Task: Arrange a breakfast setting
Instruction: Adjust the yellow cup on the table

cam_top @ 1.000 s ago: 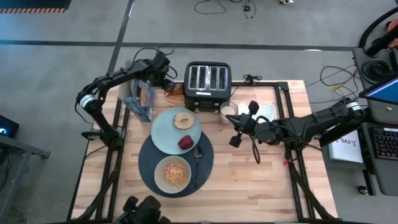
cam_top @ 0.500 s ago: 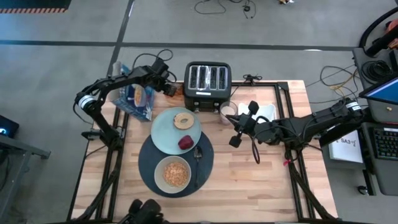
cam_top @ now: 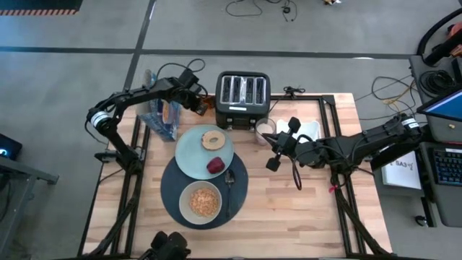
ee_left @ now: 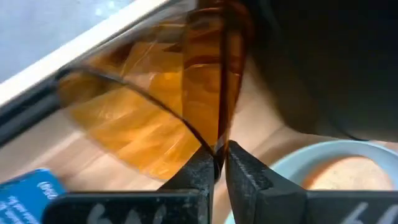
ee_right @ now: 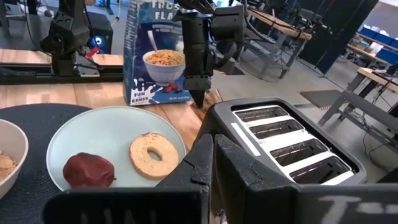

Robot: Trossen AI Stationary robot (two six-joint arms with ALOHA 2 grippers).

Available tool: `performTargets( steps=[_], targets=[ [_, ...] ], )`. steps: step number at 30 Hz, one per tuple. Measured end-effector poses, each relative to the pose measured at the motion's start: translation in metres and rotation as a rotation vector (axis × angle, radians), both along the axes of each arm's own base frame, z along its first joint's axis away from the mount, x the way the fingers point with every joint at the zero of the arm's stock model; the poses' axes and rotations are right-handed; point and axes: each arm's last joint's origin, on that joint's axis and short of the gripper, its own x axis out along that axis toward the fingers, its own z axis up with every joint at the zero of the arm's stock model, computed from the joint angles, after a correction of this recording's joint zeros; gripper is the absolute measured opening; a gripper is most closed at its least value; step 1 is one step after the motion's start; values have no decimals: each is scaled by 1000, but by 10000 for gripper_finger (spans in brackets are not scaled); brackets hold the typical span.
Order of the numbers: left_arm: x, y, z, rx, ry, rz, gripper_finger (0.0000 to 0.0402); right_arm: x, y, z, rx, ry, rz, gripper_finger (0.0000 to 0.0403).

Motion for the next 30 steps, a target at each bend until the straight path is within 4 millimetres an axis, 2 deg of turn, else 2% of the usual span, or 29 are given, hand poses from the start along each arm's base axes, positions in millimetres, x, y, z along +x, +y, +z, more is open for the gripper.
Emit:
performTargets(
  steps=[2, 6, 14, 19, 30],
  targets=[
    [0, -1, 4, -1, -10, -6, 10, 0, 0, 0, 0, 0, 0, 9],
    [-1, -1, 23, 45, 26, 3, 4, 0, 0, 0, 0, 0, 0, 9],
    [-4, -9, 57, -29, 210, -95, 1, 0, 0, 1, 1, -7, 0, 9],
    [-2, -10, 61, -130, 314, -169, 1, 1, 0, 2, 4, -19, 1, 9],
    [16, 1, 39, -241, 409, -218, 7, 1, 0, 2, -6, -14, 5, 9]
  ],
)
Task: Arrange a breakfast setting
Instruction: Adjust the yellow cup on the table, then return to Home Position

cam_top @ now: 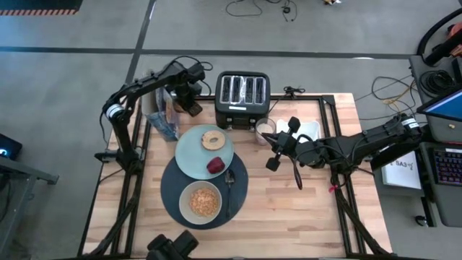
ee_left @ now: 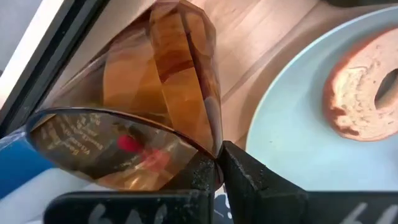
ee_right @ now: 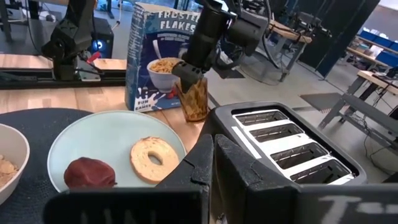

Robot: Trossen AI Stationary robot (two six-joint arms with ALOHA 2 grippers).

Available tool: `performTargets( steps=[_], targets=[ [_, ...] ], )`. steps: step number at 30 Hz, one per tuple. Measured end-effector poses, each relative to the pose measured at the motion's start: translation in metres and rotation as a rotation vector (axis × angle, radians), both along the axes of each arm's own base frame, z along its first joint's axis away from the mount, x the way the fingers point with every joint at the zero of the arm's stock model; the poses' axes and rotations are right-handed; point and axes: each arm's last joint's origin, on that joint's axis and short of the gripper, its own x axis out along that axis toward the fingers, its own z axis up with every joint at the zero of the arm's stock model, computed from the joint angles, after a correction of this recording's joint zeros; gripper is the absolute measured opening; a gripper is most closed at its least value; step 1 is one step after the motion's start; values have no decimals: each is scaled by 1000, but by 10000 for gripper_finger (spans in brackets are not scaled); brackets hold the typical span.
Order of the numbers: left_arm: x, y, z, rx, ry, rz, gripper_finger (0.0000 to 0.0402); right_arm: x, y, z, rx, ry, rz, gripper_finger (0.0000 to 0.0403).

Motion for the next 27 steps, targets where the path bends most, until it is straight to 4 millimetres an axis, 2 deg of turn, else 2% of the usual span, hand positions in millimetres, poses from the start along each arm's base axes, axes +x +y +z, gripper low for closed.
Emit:
performTargets(
  steps=[16, 23, 27],
  targets=[
    [4, 0, -1, 16, -9, -5, 107, 0, 0, 0, -3, 2, 2, 9],
    [0, -6, 25, 114, -103, -12, 125, 0, 0, 0, -2, 2, 0, 9],
    [-8, -17, 49, 179, -168, -19, 125, 0, -1, 0, -2, 2, -1, 9]
  ],
)
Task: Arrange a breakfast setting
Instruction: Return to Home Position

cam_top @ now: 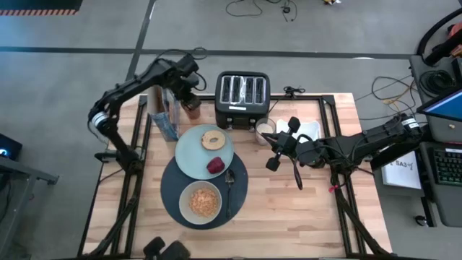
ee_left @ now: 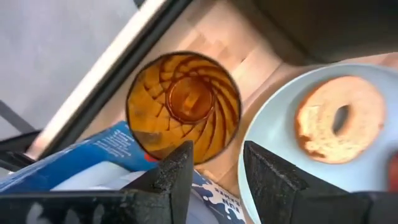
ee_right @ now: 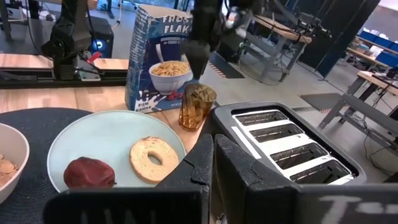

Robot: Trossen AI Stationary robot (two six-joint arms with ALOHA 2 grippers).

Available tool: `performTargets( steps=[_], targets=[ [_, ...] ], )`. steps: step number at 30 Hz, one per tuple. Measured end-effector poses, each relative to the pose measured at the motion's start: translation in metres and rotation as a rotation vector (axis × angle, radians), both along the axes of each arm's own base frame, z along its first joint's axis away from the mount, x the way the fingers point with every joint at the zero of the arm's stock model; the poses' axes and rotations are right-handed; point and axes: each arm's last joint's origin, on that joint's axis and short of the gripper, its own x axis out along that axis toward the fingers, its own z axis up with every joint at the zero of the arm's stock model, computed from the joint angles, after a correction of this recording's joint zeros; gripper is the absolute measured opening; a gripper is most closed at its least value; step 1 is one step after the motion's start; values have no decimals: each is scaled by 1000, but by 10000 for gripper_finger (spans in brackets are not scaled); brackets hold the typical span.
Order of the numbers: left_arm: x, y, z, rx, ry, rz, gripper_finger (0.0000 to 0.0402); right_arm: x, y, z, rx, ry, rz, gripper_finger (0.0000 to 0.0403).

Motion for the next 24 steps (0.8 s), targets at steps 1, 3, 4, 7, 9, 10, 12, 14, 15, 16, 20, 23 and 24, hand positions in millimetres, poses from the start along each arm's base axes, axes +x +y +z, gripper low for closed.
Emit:
performTargets(
  steps=[1, 3, 4, 7, 9, 10, 12, 14, 15, 16, 20, 23, 24],
  targets=[
    [-2, -5, 7, 19, -19, -6, 125, 0, 0, 0, 0, 0, 1, 9],
    [-4, -19, 21, 59, -77, -34, 125, 0, 1, -1, 3, 5, 22, 9],
    [-5, -29, 27, 82, -127, -59, 125, 1, 1, -2, 1, 13, 47, 9],
    [-8, -68, 44, 168, -323, -172, 125, 3, 0, -8, -9, 12, 127, 9],
    [-13, -100, 46, 230, -452, -266, 125, 5, -1, -13, -30, -4, 172, 9],
    [-17, -118, 45, 257, -515, -326, 125, 5, -2, -15, -42, -19, 191, 9],
    [-30, -152, 38, 297, -627, -440, 125, 2, -4, -19, -60, -44, 225, 9],
    [-47, -181, 28, 320, -739, -546, 125, -2, -7, -21, -53, -62, 271, 9],
    [-55, -193, 23, 330, -793, -591, 125, -5, -8, -23, -46, -66, 293, 9],
    [-65, -203, 17, 339, -851, -634, 125, -8, -10, -24, -34, -72, 315, 9],
    [-98, -229, -4, 351, -1080, -729, 125, -21, -14, -30, 19, -94, 352, 9],
    [-118, -234, -17, 360, -1198, -729, 125, -32, -16, -31, 46, -127, 351, 9],
    [-125, -234, -21, 367, -1224, -724, 125, -36, -16, -31, 50, -138, 350, 9]
  ],
)
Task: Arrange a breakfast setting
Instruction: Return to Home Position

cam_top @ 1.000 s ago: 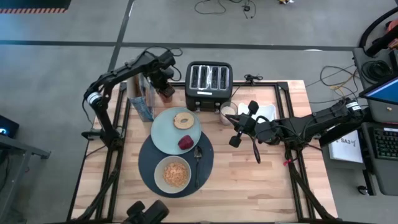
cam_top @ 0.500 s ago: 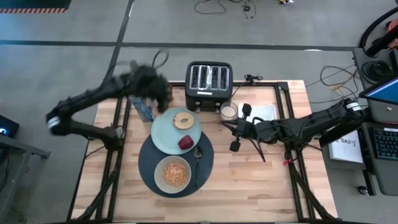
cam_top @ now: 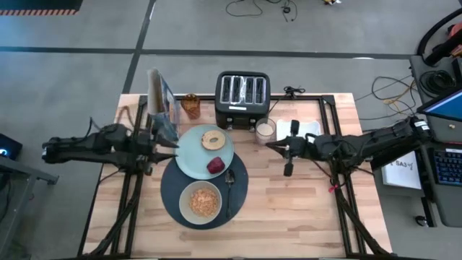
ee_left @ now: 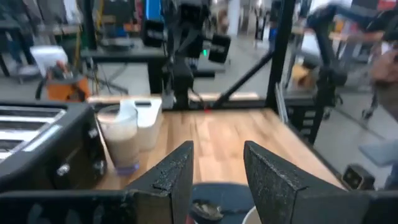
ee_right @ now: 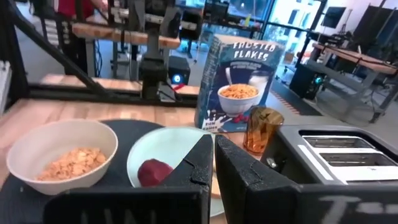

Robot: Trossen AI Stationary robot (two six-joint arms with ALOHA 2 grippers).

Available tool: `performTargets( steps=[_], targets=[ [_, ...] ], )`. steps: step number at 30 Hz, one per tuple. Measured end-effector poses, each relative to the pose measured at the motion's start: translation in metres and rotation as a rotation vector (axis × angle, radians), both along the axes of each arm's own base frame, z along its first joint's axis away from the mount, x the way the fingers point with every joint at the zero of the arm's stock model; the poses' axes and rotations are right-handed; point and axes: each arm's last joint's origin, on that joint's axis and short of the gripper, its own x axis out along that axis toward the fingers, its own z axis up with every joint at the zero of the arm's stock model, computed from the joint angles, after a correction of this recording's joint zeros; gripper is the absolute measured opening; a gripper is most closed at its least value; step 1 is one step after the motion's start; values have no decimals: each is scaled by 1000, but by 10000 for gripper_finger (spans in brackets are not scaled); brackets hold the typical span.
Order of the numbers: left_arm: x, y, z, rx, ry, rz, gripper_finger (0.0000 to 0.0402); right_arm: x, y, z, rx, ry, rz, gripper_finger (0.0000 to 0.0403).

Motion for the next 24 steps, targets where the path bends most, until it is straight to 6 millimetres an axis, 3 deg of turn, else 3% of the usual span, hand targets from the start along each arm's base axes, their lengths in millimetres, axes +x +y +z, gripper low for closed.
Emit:
performTargets(
  steps=[11, 16, 24],
  targets=[
    [-47, 2, -25, -11, -193, 43, 125, -45, -9, -15, 68, -86, -5, 9],
    [-39, 2, -31, -25, -177, 57, 125, -61, -12, -24, 88, -135, -9, 9],
    [-26, 2, -61, -42, -161, 58, 125, -84, -17, -49, 121, -234, -9, 9]
  ],
)
